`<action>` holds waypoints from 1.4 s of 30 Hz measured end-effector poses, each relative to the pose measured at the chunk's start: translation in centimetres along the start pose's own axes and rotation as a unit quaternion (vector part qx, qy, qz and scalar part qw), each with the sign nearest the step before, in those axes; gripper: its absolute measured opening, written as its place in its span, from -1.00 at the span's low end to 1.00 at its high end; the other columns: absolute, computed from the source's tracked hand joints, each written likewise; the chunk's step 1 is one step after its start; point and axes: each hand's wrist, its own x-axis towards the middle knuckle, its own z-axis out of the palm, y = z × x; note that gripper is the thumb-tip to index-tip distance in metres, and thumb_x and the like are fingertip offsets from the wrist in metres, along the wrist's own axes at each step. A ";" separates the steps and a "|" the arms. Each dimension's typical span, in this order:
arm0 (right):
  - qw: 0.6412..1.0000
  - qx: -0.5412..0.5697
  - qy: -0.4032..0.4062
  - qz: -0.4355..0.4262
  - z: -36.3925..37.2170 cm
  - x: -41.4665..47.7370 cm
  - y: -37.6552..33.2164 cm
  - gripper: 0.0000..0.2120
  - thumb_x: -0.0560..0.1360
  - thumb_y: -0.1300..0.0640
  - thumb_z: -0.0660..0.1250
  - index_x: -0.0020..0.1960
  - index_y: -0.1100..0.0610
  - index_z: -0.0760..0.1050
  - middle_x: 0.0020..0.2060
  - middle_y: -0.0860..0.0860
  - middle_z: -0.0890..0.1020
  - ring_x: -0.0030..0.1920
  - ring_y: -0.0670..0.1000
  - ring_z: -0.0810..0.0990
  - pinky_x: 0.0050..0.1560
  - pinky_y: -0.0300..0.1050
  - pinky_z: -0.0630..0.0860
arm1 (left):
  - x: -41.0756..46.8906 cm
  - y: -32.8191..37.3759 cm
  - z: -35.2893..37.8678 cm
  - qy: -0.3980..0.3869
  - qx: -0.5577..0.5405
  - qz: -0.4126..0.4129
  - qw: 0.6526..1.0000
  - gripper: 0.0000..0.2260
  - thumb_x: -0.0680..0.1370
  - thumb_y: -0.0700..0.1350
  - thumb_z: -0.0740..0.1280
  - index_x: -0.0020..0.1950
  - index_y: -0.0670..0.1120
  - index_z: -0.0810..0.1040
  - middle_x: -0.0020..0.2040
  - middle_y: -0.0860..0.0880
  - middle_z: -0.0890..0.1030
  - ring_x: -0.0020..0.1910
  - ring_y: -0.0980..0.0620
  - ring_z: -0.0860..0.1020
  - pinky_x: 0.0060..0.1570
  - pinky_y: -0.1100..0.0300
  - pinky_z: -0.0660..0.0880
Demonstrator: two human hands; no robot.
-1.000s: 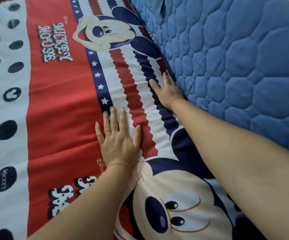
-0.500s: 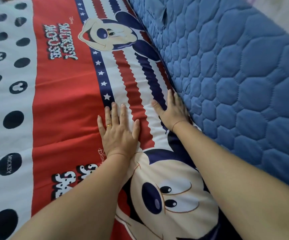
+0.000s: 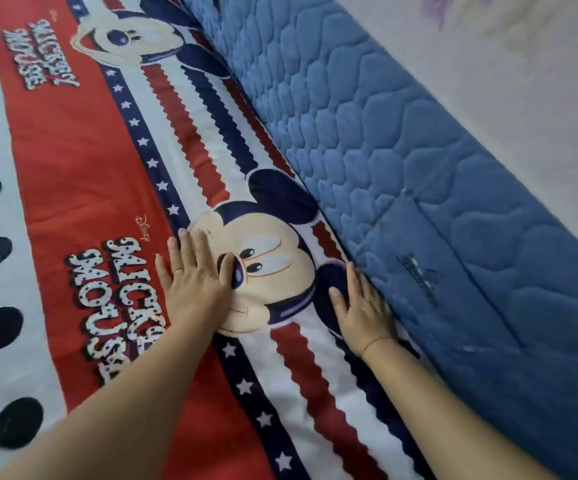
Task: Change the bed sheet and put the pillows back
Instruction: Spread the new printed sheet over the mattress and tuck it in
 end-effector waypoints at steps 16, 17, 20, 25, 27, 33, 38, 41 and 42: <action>0.902 0.173 -0.026 0.395 7.9 -34.7 26.9 -0.42 0.59 -0.22 -0.01 0.43 0.14 0.35 0.39 0.20 0.40 0.36 0.19 0.39 0.32 0.03 0.30 | -44.2 4.0 9.9 -0.140 0.002 0.191 0.972 -0.32 0.54 0.40 -0.08 0.55 0.06 0.20 0.56 -0.07 0.22 0.52 -0.16 0.17 0.42 -0.34 0.07; 0.883 0.257 -0.008 0.394 7.9 -35.1 27.4 -0.40 0.58 -0.22 0.03 0.45 0.14 0.32 0.42 0.19 0.37 0.39 0.18 0.36 0.36 0.04 0.27 | -45.8 4.0 10.3 -0.140 0.003 0.199 0.970 -0.32 0.53 0.40 -0.07 0.54 0.06 0.19 0.56 -0.06 0.21 0.52 -0.17 0.18 0.41 -0.36 0.09; 0.802 0.456 0.042 0.385 6.5 -35.4 27.9 -0.44 0.62 -0.10 0.09 0.52 0.16 0.17 0.50 0.12 0.23 0.49 0.12 0.20 0.44 0.01 0.14 | -48.3 3.8 11.8 -0.120 0.017 0.209 0.970 -0.32 0.54 0.37 -0.07 0.55 0.02 0.19 0.58 -0.06 0.13 0.53 -0.18 0.17 0.40 -0.38 0.09; 0.809 0.491 -0.039 0.321 6.9 -33.7 31.5 -0.34 0.52 -0.31 0.11 0.50 0.04 0.25 0.39 -0.03 0.37 0.43 0.07 0.31 0.33 -0.03 0.26 | -48.7 3.5 13.5 -0.098 0.059 0.217 0.969 -0.33 0.58 0.35 -0.12 0.58 0.00 0.12 0.59 -0.11 0.12 0.56 -0.19 0.06 0.42 -0.37 -0.01; 0.829 0.484 -0.064 0.273 8.2 -33.1 33.5 -0.16 0.29 -0.50 0.24 0.44 -0.07 0.36 0.33 -0.06 0.48 0.33 0.03 0.42 0.25 -0.05 0.36 | -48.8 3.4 13.9 -0.078 0.080 0.220 0.969 -0.33 0.58 0.35 -0.13 0.59 0.00 0.07 0.59 -0.12 0.10 0.57 -0.20 0.01 0.43 -0.36 -0.05; 0.858 0.482 -0.025 0.178 9.2 -30.9 35.8 -0.39 0.37 -0.21 0.44 0.26 0.17 0.54 0.00 0.03 0.68 0.03 0.01 0.63 0.06 -0.11 0.53 | -49.3 3.4 14.7 -0.023 0.106 0.216 0.970 -0.33 0.57 0.34 -0.16 0.59 -0.01 0.03 0.59 -0.11 0.07 0.58 -0.17 -0.04 0.45 -0.32 -0.10; 0.889 0.399 0.068 0.213 11.9 -29.8 36.2 -0.66 0.52 -0.12 0.32 -0.05 0.18 0.61 -0.14 0.10 0.67 -0.12 0.10 0.63 -0.14 -0.11 0.54 | -49.5 3.4 15.0 0.012 0.115 0.218 0.969 -0.33 0.57 0.34 -0.16 0.59 0.00 -0.03 0.60 -0.09 0.01 0.58 -0.13 -0.11 0.47 -0.28 -0.16; 0.895 0.351 0.131 0.241 13.5 -29.6 35.1 -0.63 0.59 -0.09 0.20 -0.17 0.15 0.58 -0.23 0.08 0.64 -0.15 0.12 0.61 -0.14 -0.11 0.49 | -49.5 3.3 15.1 0.025 0.120 0.222 0.967 -0.33 0.57 0.34 -0.16 0.59 -0.01 -0.05 0.60 -0.09 -0.01 0.58 -0.13 -0.11 0.47 -0.28 -0.15; 0.896 0.336 0.153 0.245 14.0 -29.6 34.9 -0.60 0.60 -0.11 0.17 -0.16 0.16 0.58 -0.21 0.09 0.64 -0.14 0.12 0.60 -0.11 -0.09 0.49 | -49.5 3.2 15.2 0.029 0.120 0.225 0.967 -0.32 0.57 0.34 -0.16 0.59 -0.01 -0.05 0.61 -0.10 0.00 0.58 -0.13 -0.11 0.47 -0.28 -0.15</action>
